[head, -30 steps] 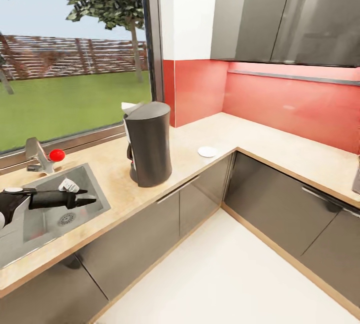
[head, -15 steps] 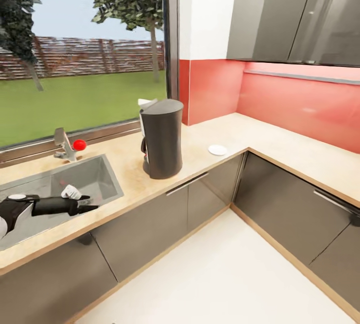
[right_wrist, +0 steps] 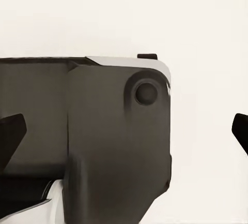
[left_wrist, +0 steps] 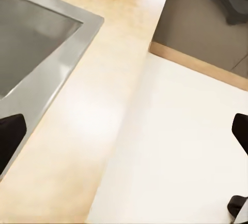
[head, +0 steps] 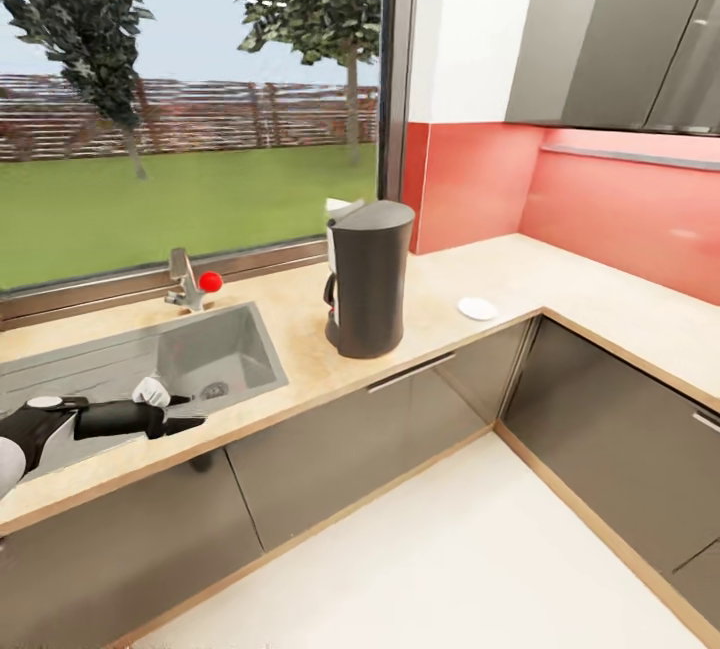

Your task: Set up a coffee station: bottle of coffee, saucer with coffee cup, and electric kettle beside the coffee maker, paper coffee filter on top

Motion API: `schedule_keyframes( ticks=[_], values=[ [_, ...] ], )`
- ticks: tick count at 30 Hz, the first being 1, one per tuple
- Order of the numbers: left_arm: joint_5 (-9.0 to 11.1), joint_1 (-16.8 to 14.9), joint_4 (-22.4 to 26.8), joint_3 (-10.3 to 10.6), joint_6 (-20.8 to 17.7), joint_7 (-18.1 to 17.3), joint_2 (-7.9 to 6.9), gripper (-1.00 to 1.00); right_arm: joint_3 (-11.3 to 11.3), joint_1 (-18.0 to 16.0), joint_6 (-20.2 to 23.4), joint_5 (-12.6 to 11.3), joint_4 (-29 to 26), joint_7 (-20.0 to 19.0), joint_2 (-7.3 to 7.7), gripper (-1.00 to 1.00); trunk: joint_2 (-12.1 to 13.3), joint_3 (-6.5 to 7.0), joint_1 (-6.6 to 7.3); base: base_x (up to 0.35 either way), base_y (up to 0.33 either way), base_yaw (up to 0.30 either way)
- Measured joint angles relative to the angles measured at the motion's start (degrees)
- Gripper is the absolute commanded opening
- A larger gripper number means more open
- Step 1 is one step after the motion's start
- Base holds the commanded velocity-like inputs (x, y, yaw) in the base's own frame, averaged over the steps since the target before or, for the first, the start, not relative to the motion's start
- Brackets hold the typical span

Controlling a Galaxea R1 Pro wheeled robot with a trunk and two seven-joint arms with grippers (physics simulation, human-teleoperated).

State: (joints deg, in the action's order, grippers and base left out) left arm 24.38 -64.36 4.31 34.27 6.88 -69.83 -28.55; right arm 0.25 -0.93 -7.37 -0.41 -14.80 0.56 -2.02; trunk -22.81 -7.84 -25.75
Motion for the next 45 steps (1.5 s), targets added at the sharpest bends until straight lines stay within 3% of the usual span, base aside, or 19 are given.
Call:
schedule_keyframes(
  ticks=[4, 8, 10, 15, 27, 45],
  values=[
    [1.5, 1.6, 0.0, 0.0, 3.3, -1.6, 0.0, 1.0, 0.0, 0.0, 0.0, 0.0, 0.0, 0.0, -0.04, 1.0, 0.0, 0.21, 0.0, 0.0, 0.0, 0.24],
    [4.1, 3.8, 0.0, 0.1, 6.6, -6.2, 0.0, 1.0, 0.0, 0.0, 0.0, 0.0, 0.0, 0.0, -0.02, 1.0, 0.0, 0.42, 0.0, 0.0, 0.0, 0.24],
    [5.0, 6.5, 0.1, 0.2, 7.7, -8.6, -0.01, 1.0, 0.0, 0.0, 0.0, 0.0, 0.0, 0.0, -0.05, 1.0, 0.0, 0.52, 0.0, 0.0, 0.0, 0.183],
    [6.3, 8.4, 1.6, -0.1, 9.4, -8.7, 0.01, 1.0, 0.0, 0.0, 0.0, -0.1, -0.1, 0.0, 0.01, 1.0, 0.0, 0.6, 0.0, 0.0, 0.0, 0.031],
    [6.5, 8.5, 1.7, -0.2, 9.4, -8.7, -0.05, 1.0, 0.0, 0.0, 0.0, -0.1, -0.1, 0.0, 0.01, 1.0, 0.0, 0.84, 0.0, 0.0, 0.0, 0.027],
    [6.5, 8.5, 1.7, -0.1, 9.4, -8.7, -0.03, 1.0, 0.0, 0.0, 0.0, -0.1, 0.0, 0.0, 0.01, 1.0, 0.0, 2.24, 0.0, 0.0, 0.0, 0.148]
  ],
)
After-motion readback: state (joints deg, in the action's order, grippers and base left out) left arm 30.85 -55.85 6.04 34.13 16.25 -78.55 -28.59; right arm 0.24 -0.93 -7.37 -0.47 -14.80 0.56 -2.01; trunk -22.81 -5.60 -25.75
